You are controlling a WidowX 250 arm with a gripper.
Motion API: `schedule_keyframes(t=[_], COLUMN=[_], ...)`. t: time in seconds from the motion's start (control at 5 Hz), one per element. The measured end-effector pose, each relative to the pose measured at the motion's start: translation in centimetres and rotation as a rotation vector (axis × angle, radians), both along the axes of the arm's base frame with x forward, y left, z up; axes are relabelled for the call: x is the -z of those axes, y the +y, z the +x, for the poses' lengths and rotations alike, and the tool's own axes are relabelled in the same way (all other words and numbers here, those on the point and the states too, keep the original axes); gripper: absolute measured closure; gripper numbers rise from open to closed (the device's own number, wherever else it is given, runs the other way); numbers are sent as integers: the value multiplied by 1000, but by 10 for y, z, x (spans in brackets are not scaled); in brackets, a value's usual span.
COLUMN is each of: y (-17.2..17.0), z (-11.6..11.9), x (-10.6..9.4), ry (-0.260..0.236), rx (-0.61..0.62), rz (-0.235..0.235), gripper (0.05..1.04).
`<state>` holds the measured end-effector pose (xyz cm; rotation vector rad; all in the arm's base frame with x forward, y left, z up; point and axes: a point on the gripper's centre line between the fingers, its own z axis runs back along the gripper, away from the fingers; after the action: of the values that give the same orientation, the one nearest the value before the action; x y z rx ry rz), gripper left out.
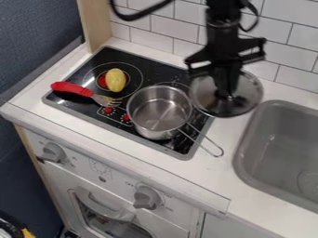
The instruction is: Move the silver lid on top of the silver pot
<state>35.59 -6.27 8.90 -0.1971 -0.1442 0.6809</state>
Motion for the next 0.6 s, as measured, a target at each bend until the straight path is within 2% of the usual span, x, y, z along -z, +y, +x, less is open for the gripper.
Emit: schedule_keyframes(t=[0.2,0.4,0.6], y=[29,49,56], z=[-16,-20,-21], x=[-2,2,20], ry=[13,37,114], rx=[-75,-117,-135], rz=[1,21,53], gripper=[1029,1029,1029])
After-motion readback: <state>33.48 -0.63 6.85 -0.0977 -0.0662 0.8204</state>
